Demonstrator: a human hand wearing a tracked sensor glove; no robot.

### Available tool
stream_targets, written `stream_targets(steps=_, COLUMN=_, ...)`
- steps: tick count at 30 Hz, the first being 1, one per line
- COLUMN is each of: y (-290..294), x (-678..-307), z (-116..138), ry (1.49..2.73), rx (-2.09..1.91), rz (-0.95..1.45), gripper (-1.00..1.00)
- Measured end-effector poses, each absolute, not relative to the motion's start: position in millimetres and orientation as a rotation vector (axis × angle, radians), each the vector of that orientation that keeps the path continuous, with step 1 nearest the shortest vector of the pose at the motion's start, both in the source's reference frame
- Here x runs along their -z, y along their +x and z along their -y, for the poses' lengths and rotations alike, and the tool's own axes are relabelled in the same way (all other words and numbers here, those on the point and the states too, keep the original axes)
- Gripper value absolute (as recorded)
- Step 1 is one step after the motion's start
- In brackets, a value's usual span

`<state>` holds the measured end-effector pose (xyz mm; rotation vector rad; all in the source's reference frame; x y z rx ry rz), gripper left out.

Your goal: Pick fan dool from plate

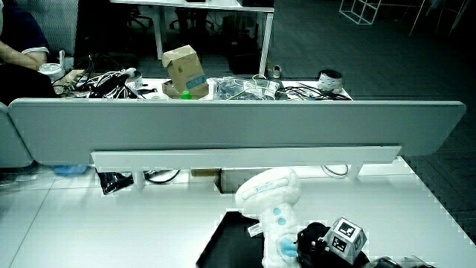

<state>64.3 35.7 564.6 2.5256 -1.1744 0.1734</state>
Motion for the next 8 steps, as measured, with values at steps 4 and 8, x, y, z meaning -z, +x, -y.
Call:
stream_targets(steps=4, y=79.0, x=-560.9, z=-31.8, ry=2.485, rx=-0.218, rz=1.095, gripper=1.0)
stream_targets(steps=8, y=96.0, x=-563.4, z=-29.9, ry=2.487, rx=-0.186, rz=1.04, gripper=1.0)
